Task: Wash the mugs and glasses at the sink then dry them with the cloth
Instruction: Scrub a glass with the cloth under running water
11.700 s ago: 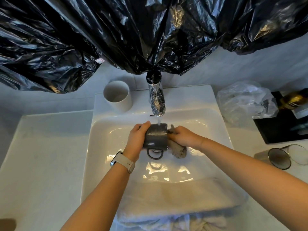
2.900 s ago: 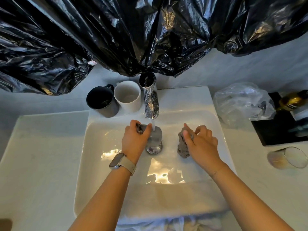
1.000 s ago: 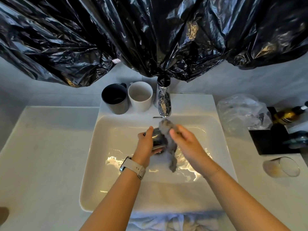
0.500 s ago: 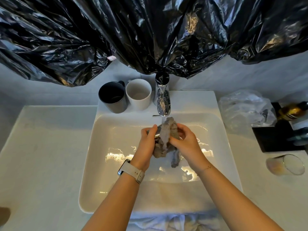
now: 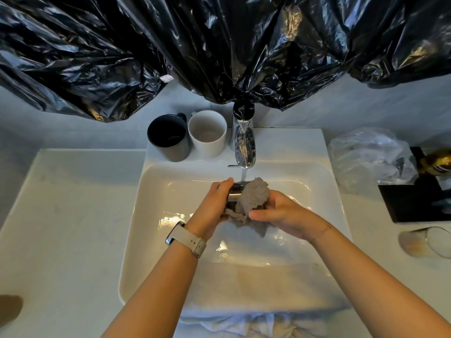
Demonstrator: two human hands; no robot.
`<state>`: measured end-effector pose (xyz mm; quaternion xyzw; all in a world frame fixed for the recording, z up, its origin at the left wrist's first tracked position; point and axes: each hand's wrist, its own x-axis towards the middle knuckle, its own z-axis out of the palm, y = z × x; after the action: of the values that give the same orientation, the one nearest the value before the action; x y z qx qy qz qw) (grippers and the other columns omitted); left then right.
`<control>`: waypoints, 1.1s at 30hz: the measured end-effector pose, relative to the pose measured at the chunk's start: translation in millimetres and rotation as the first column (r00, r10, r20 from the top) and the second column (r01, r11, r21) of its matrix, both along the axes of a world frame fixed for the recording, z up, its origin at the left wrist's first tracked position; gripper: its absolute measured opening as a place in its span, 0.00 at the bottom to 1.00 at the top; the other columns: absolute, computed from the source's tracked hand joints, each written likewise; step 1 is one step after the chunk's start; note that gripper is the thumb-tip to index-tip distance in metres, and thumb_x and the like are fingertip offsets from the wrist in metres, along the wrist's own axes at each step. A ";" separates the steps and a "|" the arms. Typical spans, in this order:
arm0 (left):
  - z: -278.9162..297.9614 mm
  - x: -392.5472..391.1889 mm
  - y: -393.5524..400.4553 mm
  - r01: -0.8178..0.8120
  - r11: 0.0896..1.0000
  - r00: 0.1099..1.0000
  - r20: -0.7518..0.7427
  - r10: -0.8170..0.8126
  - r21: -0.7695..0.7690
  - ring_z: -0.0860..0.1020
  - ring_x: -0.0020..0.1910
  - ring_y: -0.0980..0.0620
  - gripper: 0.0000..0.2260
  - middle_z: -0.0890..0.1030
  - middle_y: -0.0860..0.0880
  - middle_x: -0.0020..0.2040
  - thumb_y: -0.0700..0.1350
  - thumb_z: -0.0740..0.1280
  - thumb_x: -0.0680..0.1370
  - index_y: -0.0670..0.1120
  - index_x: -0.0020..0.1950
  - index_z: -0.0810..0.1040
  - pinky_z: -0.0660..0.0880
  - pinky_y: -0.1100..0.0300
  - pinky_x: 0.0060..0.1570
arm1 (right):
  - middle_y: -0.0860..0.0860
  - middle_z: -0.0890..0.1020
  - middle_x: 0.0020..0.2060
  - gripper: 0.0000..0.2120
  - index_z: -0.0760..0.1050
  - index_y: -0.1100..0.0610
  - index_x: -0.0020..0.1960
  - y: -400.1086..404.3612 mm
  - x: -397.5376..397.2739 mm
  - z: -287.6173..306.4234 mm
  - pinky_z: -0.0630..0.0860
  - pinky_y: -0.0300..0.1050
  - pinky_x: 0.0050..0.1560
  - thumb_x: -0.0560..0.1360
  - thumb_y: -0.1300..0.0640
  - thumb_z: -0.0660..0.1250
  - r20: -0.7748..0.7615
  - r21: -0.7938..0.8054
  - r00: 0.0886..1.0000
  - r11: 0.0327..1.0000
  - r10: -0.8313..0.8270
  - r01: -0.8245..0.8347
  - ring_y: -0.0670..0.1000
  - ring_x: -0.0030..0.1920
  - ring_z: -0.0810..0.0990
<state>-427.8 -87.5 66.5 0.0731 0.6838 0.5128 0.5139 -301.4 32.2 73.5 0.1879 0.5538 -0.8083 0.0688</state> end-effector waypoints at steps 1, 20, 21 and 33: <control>0.3 2.7 2.0 -0.005 1.000 1.000 0.002 0.005 0.000 0.82 0.53 0.46 0.21 0.81 0.42 0.58 0.59 0.55 0.82 0.47 0.68 0.71 0.80 0.49 0.54 | 0.48 0.86 0.47 0.16 0.77 0.56 0.59 -3.7 -2.2 -2.0 0.79 0.35 0.44 0.73 0.66 0.72 0.016 0.063 0.995 0.993 -0.099 0.097 0.46 0.49 0.84; -23.7 5.7 17.9 -0.240 0.968 0.883 -0.397 0.249 0.073 0.78 0.50 0.47 0.12 0.78 0.49 0.46 0.52 0.55 0.84 0.47 0.50 0.73 0.76 0.50 0.51 | 0.59 0.86 0.48 0.12 0.82 0.60 0.55 -3.2 -41.5 -13.5 0.81 0.42 0.43 0.72 0.59 0.73 0.101 -0.051 0.964 0.967 -0.245 0.251 0.55 0.50 0.85; -25.5 5.5 17.5 -0.226 0.969 0.856 -0.453 0.247 0.101 0.78 0.49 0.47 0.10 0.78 0.49 0.45 0.51 0.55 0.84 0.48 0.48 0.71 0.75 0.50 0.50 | 0.60 0.85 0.50 0.14 0.82 0.61 0.56 -0.9 -44.4 -14.4 0.81 0.43 0.44 0.71 0.58 0.73 0.127 -0.119 0.961 0.958 -0.247 0.262 0.56 0.51 0.85; -34.6 -23.3 4.2 0.016 0.994 0.974 -0.227 0.009 0.107 0.82 0.49 0.50 0.27 0.82 0.45 0.53 0.65 0.52 0.81 0.46 0.61 0.76 0.79 0.51 0.50 | 0.56 0.86 0.50 0.14 0.81 0.59 0.56 -17.0 -50.9 -22.6 0.81 0.46 0.50 0.71 0.57 0.75 0.048 0.108 0.934 0.931 -0.355 0.349 0.53 0.52 0.85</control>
<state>-451.1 -83.2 31.8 0.1602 0.7092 0.5365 0.4285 -352.3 15.2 50.9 0.3139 0.5475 -0.7727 -0.0682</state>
